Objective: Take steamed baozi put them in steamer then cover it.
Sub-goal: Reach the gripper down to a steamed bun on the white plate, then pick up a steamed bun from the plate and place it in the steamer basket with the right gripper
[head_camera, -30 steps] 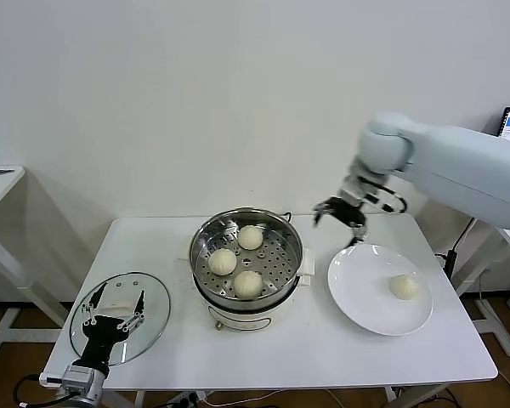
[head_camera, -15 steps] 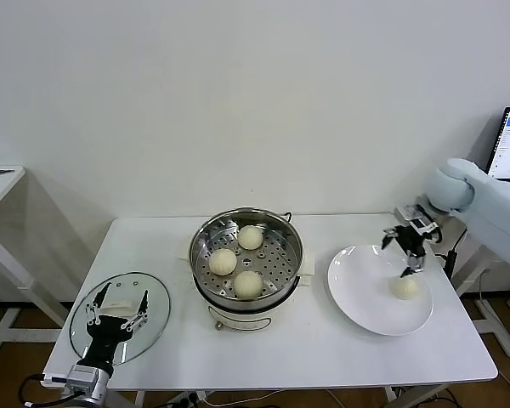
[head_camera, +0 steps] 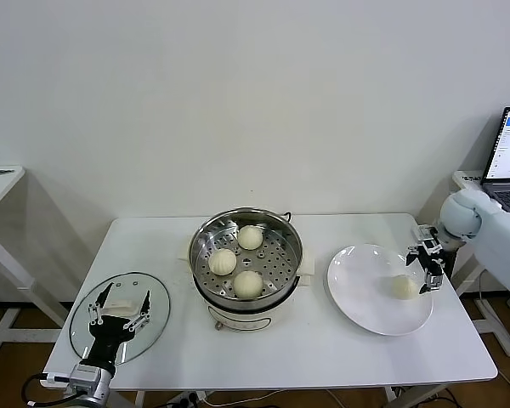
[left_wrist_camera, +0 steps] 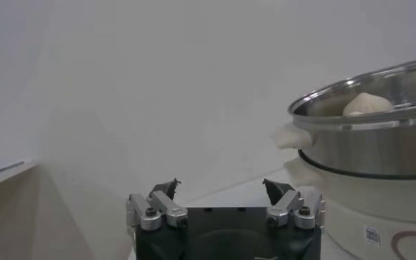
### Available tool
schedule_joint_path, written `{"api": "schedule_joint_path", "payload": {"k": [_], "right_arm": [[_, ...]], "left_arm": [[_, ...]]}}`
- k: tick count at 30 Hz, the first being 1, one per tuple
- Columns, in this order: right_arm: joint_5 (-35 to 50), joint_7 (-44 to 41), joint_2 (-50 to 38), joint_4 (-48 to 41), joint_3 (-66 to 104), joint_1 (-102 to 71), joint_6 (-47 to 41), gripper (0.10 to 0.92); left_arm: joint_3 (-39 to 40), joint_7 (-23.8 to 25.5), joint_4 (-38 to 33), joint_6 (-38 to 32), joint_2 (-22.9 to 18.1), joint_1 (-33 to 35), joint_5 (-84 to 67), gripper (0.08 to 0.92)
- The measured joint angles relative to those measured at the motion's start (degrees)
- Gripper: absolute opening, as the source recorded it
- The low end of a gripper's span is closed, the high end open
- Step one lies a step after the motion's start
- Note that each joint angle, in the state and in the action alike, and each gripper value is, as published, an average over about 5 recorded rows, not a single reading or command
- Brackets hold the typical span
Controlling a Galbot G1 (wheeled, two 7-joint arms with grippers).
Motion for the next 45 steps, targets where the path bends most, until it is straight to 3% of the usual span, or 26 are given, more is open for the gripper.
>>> {"api": "schedule_joint_path", "payload": {"k": [23,34,45], "right_arm": [[-4.77,2.56,5.14,-5.78,5.37,-5.7,0.81,0.822],[-5.87,2.73,5.58,-6.07,6.72,-6.59,0.91,0.683],[-5.3,2.2,4.76,-4.74,6.92,-6.56,0.56,0.662]], "left_arm": [[-0.09,-0.01,0.87,0.02,-0.2,-0.45,0.01,0.823],[-0.21,-0.06,0.59,0.0,-0.14,-0.44,0.01,0.823],[0.06,-0.2,0.13,0.0,-0.29,-0.29,0.16,0.823]]}}
